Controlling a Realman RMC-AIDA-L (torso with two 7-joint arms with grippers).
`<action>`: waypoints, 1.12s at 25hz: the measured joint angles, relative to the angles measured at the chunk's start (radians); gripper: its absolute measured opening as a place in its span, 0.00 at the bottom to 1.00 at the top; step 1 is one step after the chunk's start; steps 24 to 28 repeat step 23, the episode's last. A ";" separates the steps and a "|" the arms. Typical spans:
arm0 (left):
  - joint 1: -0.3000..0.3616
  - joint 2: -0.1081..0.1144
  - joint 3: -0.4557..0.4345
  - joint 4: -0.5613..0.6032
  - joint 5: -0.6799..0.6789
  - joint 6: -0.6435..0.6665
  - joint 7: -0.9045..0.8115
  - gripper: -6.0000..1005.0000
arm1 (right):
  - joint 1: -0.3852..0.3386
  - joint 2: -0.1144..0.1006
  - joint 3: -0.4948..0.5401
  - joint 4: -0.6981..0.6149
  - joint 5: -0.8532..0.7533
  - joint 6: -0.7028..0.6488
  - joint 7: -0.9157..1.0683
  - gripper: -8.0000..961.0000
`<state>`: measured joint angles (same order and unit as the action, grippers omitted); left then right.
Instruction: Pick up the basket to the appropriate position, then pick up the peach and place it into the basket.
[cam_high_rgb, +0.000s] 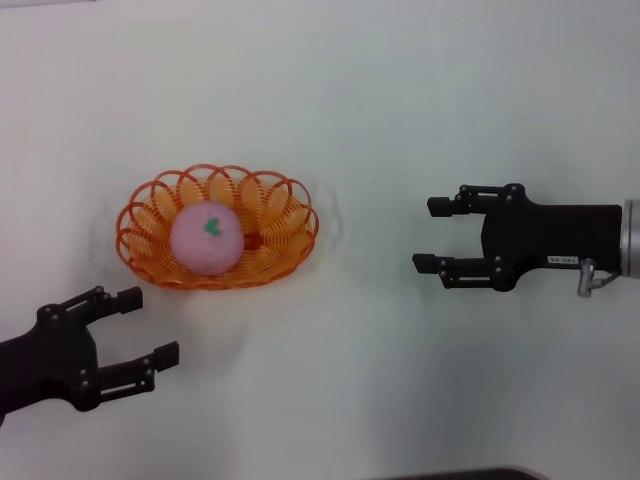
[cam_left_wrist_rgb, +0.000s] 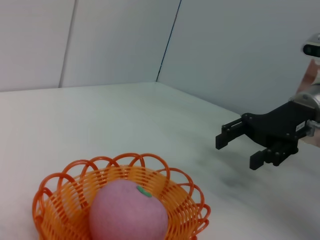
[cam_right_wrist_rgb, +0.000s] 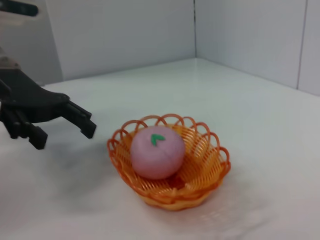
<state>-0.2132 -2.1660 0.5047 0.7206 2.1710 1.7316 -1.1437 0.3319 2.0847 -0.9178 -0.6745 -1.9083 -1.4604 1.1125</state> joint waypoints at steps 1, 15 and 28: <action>0.000 0.000 0.000 0.000 0.000 0.000 0.000 0.87 | 0.002 0.000 -0.001 0.004 0.000 0.005 0.000 0.79; 0.005 0.000 -0.003 -0.001 0.004 0.000 0.002 0.87 | 0.008 0.000 -0.004 0.012 0.000 0.014 -0.002 0.79; 0.005 0.000 -0.003 -0.001 0.004 0.000 0.002 0.87 | 0.010 0.001 -0.006 0.012 0.000 0.014 -0.002 0.79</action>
